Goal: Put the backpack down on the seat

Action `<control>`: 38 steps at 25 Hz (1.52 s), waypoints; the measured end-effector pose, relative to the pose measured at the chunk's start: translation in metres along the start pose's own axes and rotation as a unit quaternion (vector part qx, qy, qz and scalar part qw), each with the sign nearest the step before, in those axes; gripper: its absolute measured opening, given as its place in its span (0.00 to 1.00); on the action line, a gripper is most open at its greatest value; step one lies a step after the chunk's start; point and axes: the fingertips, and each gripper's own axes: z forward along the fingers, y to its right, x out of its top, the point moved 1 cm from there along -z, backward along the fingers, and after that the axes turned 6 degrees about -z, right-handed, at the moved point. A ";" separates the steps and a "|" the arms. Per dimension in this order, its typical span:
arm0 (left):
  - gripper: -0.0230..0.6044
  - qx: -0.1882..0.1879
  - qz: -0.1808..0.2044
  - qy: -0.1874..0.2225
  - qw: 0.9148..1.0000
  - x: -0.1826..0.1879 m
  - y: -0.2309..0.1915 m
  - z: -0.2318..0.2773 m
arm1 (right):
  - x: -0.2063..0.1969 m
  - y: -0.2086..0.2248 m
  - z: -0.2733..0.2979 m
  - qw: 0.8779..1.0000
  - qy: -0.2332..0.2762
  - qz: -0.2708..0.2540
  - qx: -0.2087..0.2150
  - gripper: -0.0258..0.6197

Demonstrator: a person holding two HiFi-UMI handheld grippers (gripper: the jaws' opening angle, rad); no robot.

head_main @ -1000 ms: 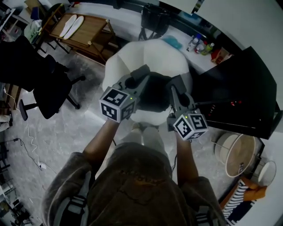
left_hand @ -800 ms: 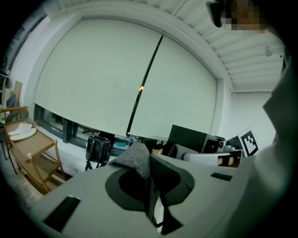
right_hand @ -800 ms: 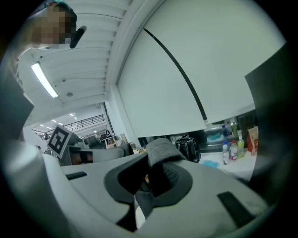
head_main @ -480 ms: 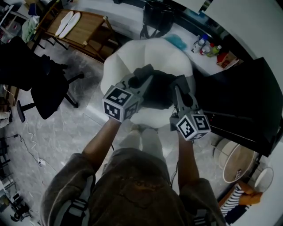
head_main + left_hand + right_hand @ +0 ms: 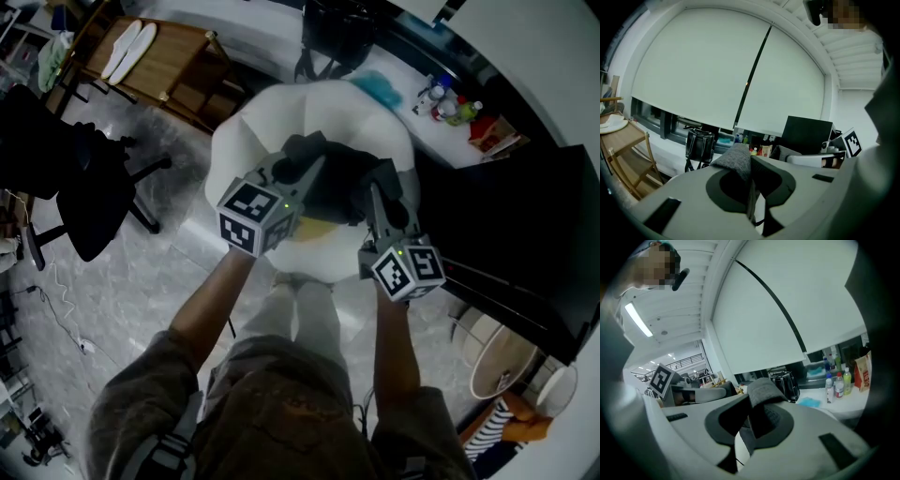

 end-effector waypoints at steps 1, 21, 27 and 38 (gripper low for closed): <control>0.09 0.000 0.000 -0.002 1.000 -0.002 -0.004 0.005 | -0.002 0.004 0.005 1.000 -0.001 0.001 -0.001 0.08; 0.09 -0.011 0.004 -0.005 1.000 -0.053 -0.025 0.048 | -0.057 0.039 0.034 1.000 0.002 0.021 -0.018 0.09; 0.09 -0.010 0.006 -0.005 1.000 -0.066 -0.030 0.059 | -0.073 0.049 0.041 0.999 0.001 0.023 -0.031 0.09; 0.09 0.000 0.005 -0.008 1.000 -0.106 -0.050 0.087 | -0.118 0.065 0.064 0.999 -0.012 0.023 -0.034 0.09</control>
